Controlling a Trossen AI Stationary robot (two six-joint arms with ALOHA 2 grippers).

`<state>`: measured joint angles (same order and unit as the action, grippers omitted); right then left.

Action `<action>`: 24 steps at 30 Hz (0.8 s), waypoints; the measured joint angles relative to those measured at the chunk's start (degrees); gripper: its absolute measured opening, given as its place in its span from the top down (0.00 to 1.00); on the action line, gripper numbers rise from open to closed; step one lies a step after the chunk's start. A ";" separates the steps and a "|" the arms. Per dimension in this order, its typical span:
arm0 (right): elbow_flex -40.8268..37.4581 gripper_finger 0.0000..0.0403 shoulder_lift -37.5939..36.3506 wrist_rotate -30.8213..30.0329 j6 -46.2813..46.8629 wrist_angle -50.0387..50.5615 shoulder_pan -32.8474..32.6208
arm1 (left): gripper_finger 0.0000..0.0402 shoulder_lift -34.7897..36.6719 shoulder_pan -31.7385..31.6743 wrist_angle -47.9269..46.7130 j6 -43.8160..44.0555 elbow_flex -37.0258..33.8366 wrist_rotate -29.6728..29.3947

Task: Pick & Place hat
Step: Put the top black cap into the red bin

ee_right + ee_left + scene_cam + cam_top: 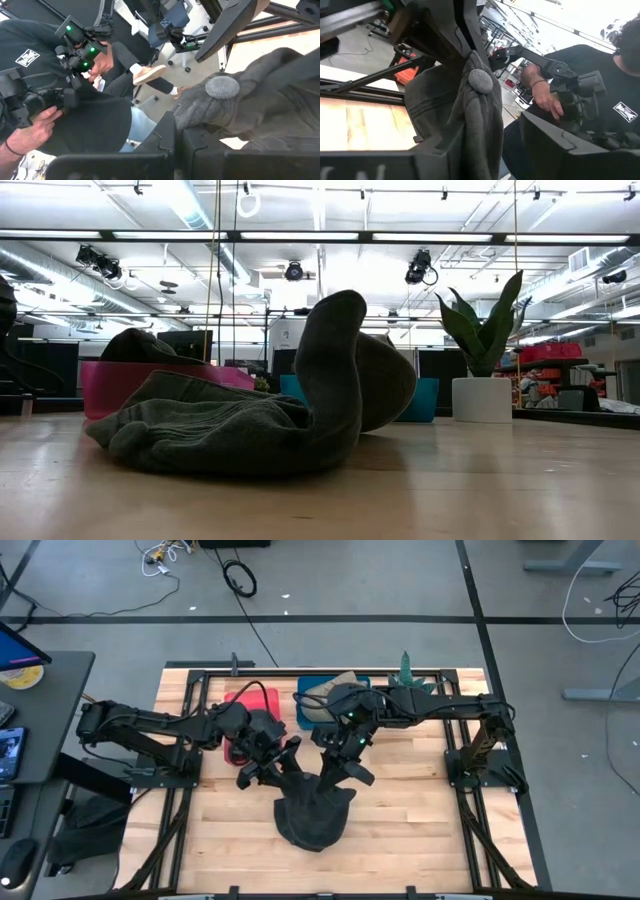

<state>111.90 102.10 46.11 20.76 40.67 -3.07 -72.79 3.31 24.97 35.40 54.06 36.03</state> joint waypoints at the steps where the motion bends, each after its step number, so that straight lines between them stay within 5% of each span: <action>1: 0.00 1.00 0.00 0.00 0.05 0.09 0.00 | 0.59 0.00 0.00 0.00 -0.02 0.00 0.17; 10: -0.01 0.96 0.00 0.00 -0.11 0.08 0.02 | 0.96 0.00 -0.15 0.04 -5.49 0.00 0.17; 14: -0.02 0.90 0.00 1.97 2.67 0.03 0.06 | 0.97 -0.02 -0.13 -0.07 -7.21 0.00 -0.62; 24: -0.07 0.73 0.02 20.07 6.88 1.07 1.16 | 0.98 0.13 0.67 -2.78 -4.50 0.00 -3.05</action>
<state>111.83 102.13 66.18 27.64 41.74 -1.91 -72.66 3.98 22.19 30.89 54.06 32.98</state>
